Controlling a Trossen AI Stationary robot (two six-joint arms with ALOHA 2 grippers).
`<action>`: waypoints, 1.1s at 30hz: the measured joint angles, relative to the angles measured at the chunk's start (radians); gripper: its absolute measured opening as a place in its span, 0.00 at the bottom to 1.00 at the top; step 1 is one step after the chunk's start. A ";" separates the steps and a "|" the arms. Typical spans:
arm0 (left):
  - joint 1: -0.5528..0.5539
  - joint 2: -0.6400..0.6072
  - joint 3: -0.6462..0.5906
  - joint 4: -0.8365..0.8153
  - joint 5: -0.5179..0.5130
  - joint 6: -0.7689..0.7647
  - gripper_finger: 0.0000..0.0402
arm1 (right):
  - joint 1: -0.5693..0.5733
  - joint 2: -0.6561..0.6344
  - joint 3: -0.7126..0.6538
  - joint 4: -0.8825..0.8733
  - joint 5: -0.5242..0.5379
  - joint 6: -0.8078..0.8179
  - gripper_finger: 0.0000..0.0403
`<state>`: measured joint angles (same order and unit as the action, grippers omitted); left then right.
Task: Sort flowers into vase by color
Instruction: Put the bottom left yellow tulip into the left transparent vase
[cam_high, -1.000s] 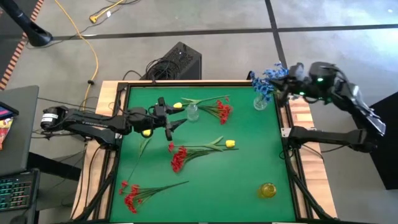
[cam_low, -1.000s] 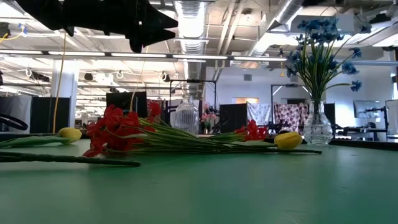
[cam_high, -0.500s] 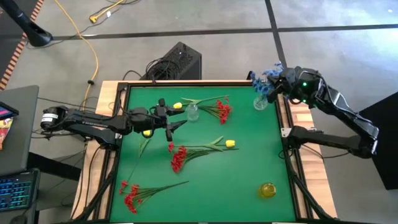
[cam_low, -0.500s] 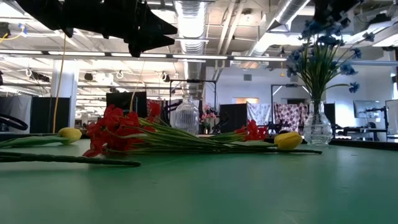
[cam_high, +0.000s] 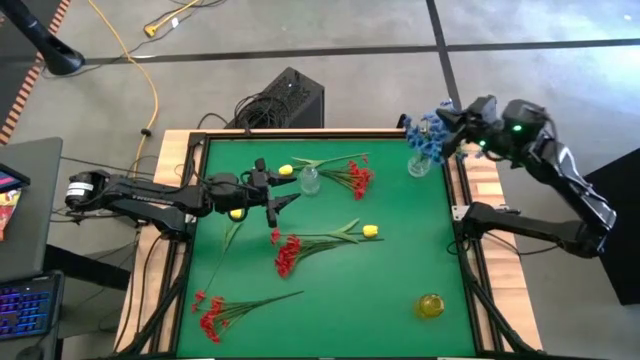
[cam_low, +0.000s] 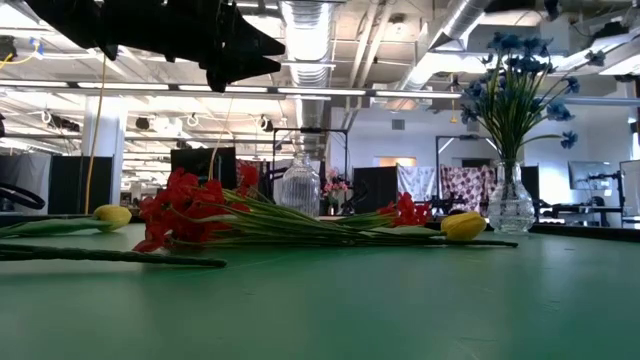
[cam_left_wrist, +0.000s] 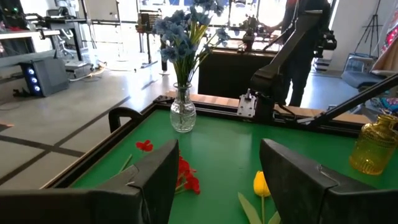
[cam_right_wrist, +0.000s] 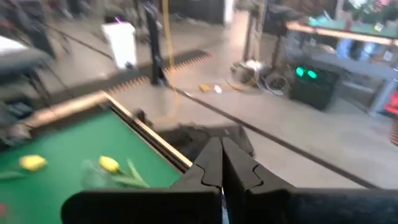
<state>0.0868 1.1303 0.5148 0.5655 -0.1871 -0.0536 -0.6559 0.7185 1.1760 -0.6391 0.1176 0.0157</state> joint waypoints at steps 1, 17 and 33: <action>0.000 0.000 0.000 0.000 0.000 0.000 0.53 | 0.003 0.000 0.017 0.000 -0.025 0.014 0.05; -0.021 0.018 0.000 -0.050 0.158 -0.039 0.53 | 0.447 0.084 0.056 -0.012 -0.198 0.180 0.05; 0.005 0.025 0.107 -0.861 -0.010 -0.490 0.53 | 1.115 0.320 0.021 -0.229 0.212 0.355 0.06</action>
<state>0.0917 1.1557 0.6221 -0.2955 -0.1968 -0.5437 0.4590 1.0389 1.1974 -0.8678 0.3297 0.3710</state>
